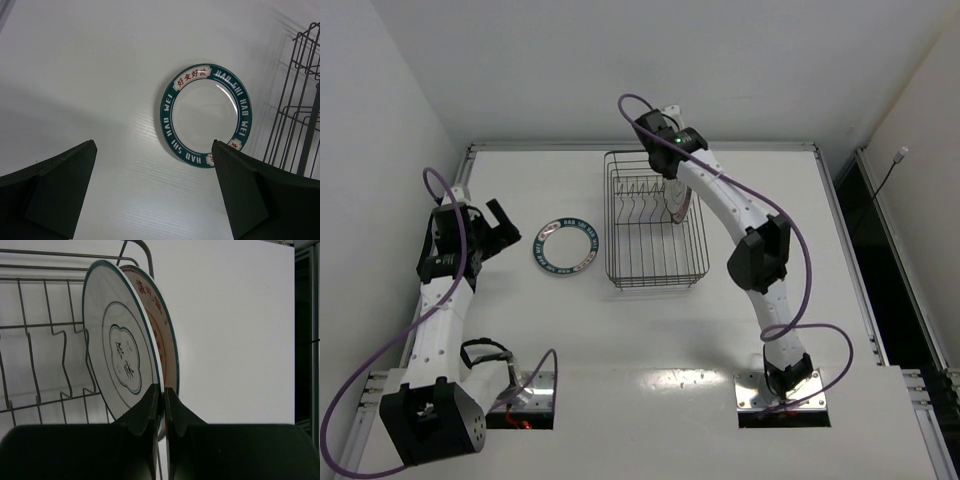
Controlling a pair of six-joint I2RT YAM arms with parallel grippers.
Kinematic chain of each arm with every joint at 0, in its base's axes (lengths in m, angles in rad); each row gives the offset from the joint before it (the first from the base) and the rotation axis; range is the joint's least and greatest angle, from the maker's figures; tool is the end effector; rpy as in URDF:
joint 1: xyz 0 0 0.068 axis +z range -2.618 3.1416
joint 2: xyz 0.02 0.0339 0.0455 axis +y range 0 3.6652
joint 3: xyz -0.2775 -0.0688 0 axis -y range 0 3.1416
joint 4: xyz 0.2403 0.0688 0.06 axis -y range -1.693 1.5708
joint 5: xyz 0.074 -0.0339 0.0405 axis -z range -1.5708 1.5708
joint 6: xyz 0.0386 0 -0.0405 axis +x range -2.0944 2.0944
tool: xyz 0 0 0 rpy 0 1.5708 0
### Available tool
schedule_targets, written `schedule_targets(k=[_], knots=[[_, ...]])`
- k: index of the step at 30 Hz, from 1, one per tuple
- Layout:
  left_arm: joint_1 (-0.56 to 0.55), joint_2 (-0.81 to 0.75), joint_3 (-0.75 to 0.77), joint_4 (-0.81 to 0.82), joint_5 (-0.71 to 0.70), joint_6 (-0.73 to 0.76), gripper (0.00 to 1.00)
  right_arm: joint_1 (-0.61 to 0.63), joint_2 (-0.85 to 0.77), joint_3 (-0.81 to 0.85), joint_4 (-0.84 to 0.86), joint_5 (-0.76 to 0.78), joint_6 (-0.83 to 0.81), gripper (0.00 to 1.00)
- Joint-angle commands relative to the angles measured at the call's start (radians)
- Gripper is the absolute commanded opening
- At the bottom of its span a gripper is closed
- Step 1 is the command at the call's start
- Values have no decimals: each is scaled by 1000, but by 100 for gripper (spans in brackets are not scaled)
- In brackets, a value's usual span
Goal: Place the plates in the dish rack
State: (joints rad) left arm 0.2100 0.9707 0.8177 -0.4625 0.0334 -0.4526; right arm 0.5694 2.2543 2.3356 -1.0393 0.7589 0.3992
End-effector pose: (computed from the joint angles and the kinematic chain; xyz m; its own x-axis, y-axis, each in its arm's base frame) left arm 0.1977 0.0408 0.3002 -0.4284 -0.5382 -0.7258 -0.4103 0.8315 -0.3744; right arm 0.4258 0.2410 0.3245 -0.6573 -0.0859 -0.7487 0.2145 0.9311 -0.2951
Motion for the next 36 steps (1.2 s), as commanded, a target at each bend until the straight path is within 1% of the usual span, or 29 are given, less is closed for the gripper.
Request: schedule_targets(k=[1,4,8,9,10,11,12,14,15,17,18,19,21,22,23,24,25,26,27,28,29,31,32,33,34,36], knots=[[-8,8,5,22,7,9,100,17,36,2,33,37,-7,0],[-8,8,5,22,7,9,100,29,65,-38,42,-6,4,0],[-8,26,5,22,7,9,100,29,65,-77,42,-84,41,0],[-8,37,5,22,7,9,100,40,42,-87,42,-99,50,0],[-8,51,5,22,7,9,100,40,27,-97,42,-115,50,3],[-8,60,5,22,16,9,100,40,8,-111,42,-156,50,8],[-8,60,5,13,16,9,100,40,-11,-111,33,-176,50,16],[-8,85,5,13,16,0,100,40,-85,-130,33,-217,50,28],[-8,85,5,13,28,0,100,52,-113,-143,24,-230,50,40],[-8,95,5,13,28,0,100,69,-220,-168,24,-240,32,51],[-8,105,5,13,28,-9,100,84,-263,-188,48,-213,18,54],[-8,105,5,13,28,-9,100,116,-309,-241,57,-187,6,60],[-8,115,5,13,28,-23,100,127,-404,-301,73,-171,6,60],[-8,115,-5,13,42,-38,100,141,-521,-406,129,-184,6,60],[8,115,-24,28,63,-66,100,150,-583,-465,163,-214,6,61],[21,115,-43,44,95,-86,100,150,-643,-523,194,-230,6,61],[38,115,-70,67,173,-113,100,150,-755,-633,247,-248,32,61],[55,106,-154,100,222,-144,100,161,-801,-683,269,-282,32,61],[90,96,-202,189,277,-211,100,161,-846,-726,286,-291,41,64],[107,95,-254,244,380,-251,100,182,-884,-801,298,-291,56,64],[130,95,-361,384,431,-333,100,211,-960,-840,323,-277,56,64],[131,105,-443,526,512,-406,100,221,-1025,-942,338,-277,69,64],[131,120,-465,569,549,-423,100,233,-1051,-966,338,-277,78,64],[131,138,-476,599,550,-434,100,233,-1091,-999,338,-277,87,64],[131,169,-491,652,559,-452,100,233,-1107,-1012,325,-277,87,64],[131,197,-509,709,559,-477,100,233,-1137,-1032,309,-277,98,64]])
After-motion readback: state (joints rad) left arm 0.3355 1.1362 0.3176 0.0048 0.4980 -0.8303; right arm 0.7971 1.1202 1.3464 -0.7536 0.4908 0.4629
